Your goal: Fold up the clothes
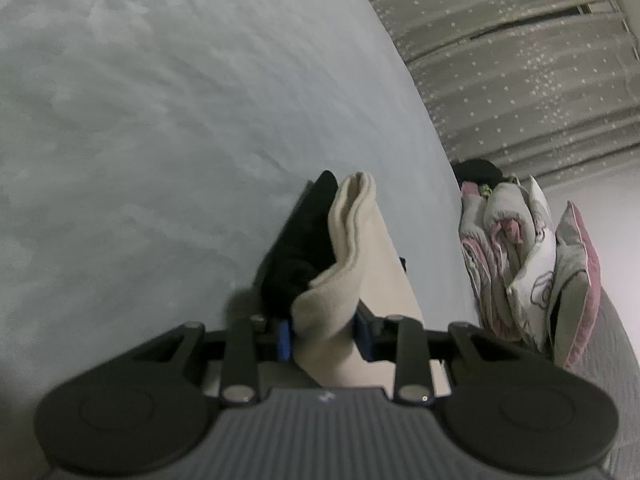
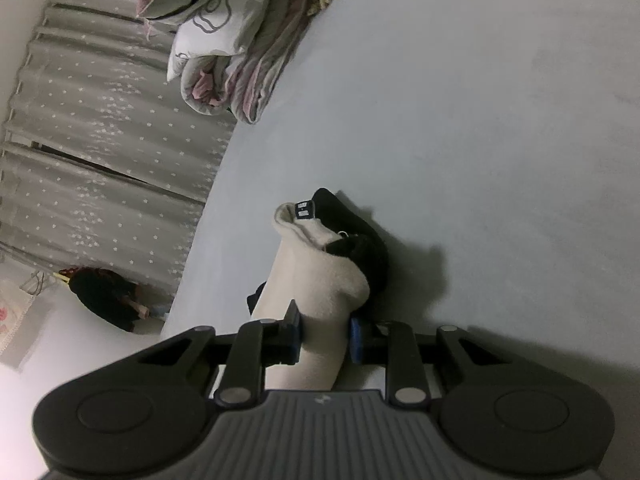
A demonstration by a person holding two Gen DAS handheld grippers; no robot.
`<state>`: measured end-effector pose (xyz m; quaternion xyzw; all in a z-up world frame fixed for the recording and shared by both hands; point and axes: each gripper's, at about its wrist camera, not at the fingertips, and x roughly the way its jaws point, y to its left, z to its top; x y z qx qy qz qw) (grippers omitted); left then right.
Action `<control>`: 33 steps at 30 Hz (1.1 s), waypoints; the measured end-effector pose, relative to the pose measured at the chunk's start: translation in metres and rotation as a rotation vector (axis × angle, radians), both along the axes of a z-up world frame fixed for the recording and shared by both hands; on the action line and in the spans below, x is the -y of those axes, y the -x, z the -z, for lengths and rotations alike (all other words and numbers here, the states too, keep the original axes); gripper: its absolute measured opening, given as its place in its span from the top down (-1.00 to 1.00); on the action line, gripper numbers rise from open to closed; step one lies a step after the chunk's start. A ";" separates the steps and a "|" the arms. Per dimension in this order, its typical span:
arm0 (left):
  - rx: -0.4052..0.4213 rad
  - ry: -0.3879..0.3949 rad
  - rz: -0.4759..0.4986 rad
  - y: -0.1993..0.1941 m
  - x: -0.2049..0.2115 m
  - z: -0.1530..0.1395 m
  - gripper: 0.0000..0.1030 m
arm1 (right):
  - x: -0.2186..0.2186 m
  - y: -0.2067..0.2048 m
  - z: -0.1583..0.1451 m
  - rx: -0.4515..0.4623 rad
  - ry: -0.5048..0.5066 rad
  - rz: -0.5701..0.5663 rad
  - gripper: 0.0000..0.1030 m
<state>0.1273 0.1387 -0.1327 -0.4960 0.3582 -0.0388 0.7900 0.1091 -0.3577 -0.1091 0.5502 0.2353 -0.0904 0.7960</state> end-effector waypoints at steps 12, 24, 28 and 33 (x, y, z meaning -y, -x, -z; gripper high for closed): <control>-0.040 0.011 0.020 0.068 -0.023 -0.002 0.45 | -0.012 0.067 -0.013 -0.034 -0.054 -0.005 0.53; -0.053 0.025 0.071 0.100 -0.039 0.009 0.30 | -0.009 0.089 -0.001 -0.071 -0.108 0.002 0.40; -0.032 0.047 0.068 0.102 -0.044 0.014 0.30 | -0.002 0.089 0.005 -0.054 -0.142 0.011 0.36; -0.031 0.056 0.060 0.104 -0.049 0.015 0.28 | -0.002 0.089 0.000 -0.040 -0.124 0.027 0.36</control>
